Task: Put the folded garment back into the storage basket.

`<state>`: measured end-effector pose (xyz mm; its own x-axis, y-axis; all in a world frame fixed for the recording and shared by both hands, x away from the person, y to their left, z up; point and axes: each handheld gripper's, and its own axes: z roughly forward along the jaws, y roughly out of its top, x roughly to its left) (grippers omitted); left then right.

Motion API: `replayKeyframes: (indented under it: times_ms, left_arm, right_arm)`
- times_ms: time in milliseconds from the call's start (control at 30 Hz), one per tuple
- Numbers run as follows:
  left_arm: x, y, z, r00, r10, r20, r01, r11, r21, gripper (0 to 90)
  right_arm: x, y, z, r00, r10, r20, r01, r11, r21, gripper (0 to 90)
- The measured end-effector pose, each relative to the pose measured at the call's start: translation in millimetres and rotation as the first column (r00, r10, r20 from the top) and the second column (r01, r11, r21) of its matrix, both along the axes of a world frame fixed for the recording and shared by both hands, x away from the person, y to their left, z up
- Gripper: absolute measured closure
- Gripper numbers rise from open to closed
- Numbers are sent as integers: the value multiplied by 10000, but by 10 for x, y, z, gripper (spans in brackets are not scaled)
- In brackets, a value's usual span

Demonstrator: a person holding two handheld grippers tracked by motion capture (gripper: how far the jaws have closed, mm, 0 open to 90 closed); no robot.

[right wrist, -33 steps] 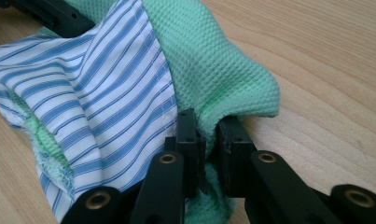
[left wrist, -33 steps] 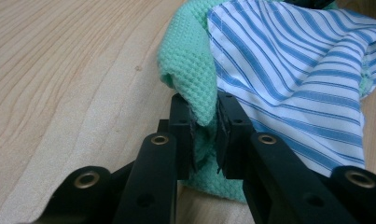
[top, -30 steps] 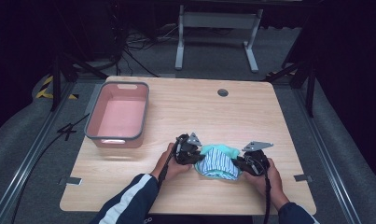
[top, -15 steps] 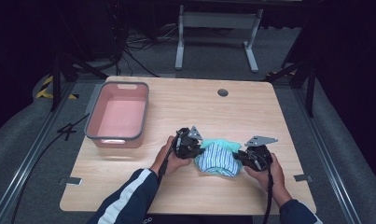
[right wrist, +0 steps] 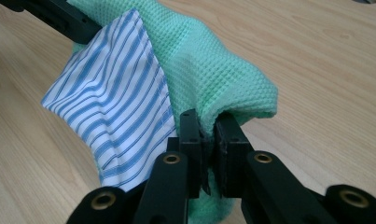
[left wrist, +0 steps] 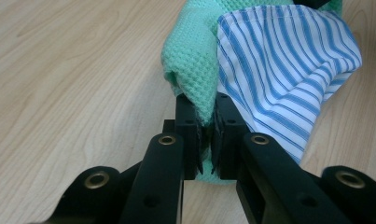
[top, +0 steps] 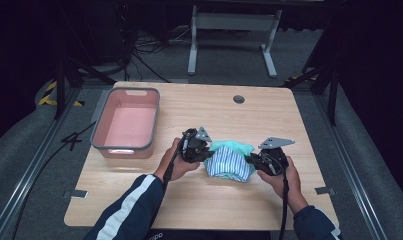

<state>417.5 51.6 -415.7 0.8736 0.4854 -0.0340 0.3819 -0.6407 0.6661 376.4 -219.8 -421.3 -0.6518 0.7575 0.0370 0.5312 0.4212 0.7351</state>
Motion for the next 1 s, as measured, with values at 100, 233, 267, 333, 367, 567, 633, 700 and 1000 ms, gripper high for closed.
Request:
replayKeyframes:
  times_ms: [100,233,267,333,367,567,633,700,1000]
  left_arm:
    - [13,42,51,9999,37,104,-37,10000,36,829]
    - [28,109,127,9996,125,259,-129,9998,135,829]
    - [28,109,127,9996,125,259,-129,9998,135,828]
    - [40,156,183,9992,165,358,-169,9998,99,828]
    - [45,175,204,9989,171,444,-177,9998,112,829]
    - [50,296,328,9972,336,662,-340,9994,47,829]
    - [50,353,370,9965,432,720,-436,9990,40,829]
    - [51,404,405,9958,493,773,-497,9988,33,829]
    - [61,716,566,9887,1071,1050,-1068,9942,-86,828]
  right_arm:
    - [29,47,39,9999,77,87,-77,10000,23,830]
    - [74,112,101,9997,187,179,-187,9998,5,830]
    - [74,112,101,9997,187,179,-187,9998,5,830]
    - [103,171,167,9993,272,243,-272,9996,12,830]
    - [111,183,182,9992,301,272,-301,9995,3,830]
    - [161,284,287,9979,445,466,-444,9990,-28,830]
    - [186,330,322,9971,543,540,-543,9985,-22,830]
    - [209,386,363,9965,612,567,-614,9981,13,830]
    - [305,719,552,9904,1116,814,-1115,9937,-52,829]
